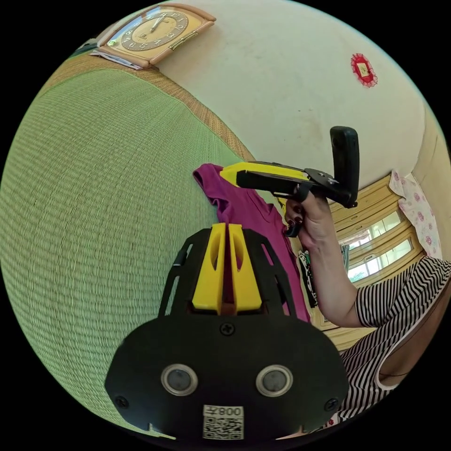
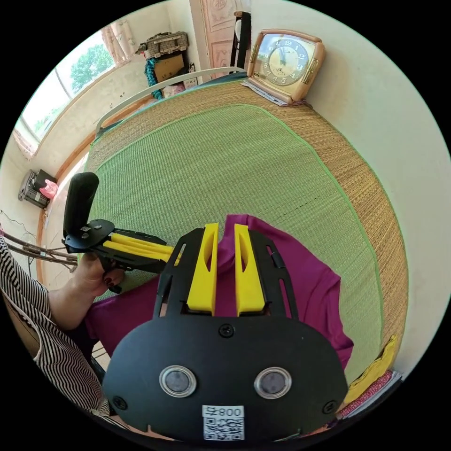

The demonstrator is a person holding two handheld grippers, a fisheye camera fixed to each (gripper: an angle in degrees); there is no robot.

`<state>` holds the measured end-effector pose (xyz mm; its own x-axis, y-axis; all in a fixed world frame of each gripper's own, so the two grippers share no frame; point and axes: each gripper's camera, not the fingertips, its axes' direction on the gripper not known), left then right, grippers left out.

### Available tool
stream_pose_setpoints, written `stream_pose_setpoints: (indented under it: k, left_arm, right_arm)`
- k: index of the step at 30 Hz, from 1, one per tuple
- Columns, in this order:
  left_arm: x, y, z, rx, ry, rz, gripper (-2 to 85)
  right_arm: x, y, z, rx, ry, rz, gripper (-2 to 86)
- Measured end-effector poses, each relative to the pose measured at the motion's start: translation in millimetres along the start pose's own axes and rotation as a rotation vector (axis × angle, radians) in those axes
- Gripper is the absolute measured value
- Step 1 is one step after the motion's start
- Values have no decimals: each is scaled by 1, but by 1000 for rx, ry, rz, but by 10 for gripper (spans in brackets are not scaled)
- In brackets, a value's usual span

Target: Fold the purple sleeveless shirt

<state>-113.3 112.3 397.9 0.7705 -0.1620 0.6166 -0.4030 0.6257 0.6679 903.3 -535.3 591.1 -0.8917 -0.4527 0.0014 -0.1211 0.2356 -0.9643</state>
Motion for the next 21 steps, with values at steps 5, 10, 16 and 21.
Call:
stream_pose_setpoints:
  k: [5,10,16,21]
  left_arm:
    - [-7,-2,-13,0,11,11,9]
    - [-12,-4,-16,-24,50,20,9]
    - [-12,-6,-17,-37,64,36,9]
    - [-11,-7,-23,-20,61,51,9]
  right_arm:
    - [-20,-36,17,-71,91,-33,76]
    - [-25,-53,32,-139,131,-10,73]
    - [-20,-63,34,-132,179,36,23]
    - [6,-61,23,-78,86,89,8]
